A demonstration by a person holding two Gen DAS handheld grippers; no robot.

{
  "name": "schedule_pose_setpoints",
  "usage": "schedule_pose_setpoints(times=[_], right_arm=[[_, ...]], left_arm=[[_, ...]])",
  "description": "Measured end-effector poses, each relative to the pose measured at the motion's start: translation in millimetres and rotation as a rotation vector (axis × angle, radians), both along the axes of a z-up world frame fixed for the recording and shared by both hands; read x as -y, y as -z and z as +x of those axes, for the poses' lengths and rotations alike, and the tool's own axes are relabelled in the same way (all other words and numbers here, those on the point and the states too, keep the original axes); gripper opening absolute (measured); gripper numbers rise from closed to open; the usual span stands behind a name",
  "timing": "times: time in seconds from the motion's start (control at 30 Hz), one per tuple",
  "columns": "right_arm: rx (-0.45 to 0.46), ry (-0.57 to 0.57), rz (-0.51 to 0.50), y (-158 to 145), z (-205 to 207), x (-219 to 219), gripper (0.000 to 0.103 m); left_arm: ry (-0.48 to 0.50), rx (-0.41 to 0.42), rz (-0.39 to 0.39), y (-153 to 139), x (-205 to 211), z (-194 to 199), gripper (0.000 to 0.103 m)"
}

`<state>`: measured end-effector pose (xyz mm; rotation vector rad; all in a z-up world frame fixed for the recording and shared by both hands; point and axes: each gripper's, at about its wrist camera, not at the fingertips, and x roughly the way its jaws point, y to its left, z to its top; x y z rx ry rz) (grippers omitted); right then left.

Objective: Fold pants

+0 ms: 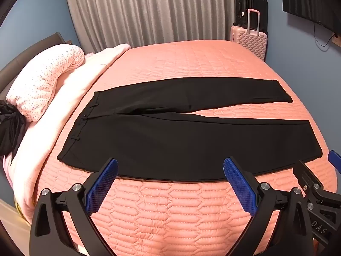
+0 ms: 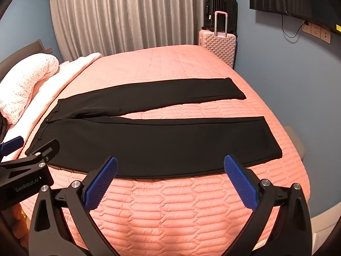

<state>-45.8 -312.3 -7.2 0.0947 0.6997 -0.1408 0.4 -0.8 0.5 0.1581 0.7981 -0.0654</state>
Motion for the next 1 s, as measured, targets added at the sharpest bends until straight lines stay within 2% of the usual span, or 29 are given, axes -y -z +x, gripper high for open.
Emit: schedule_pose_setpoints(times=[0.4, 0.43, 1.0], right_arm=[[-0.016, 0.002, 0.004, -2.1, -3.0, -2.2, 0.098], [-0.02, -0.008, 0.0, 0.6, 1.9, -4.1, 0.098], [-0.023, -0.017, 0.004, 0.7, 6.8, -9.3, 0.098]], left_arm=[[-0.016, 0.024, 0.004, 1.1, 7.9, -2.2, 0.098], [0.001, -0.003, 0.0, -1.8, -2.3, -1.5, 0.098], [-0.026, 0.003, -0.008, 0.8, -11.1, 0.4, 0.098]])
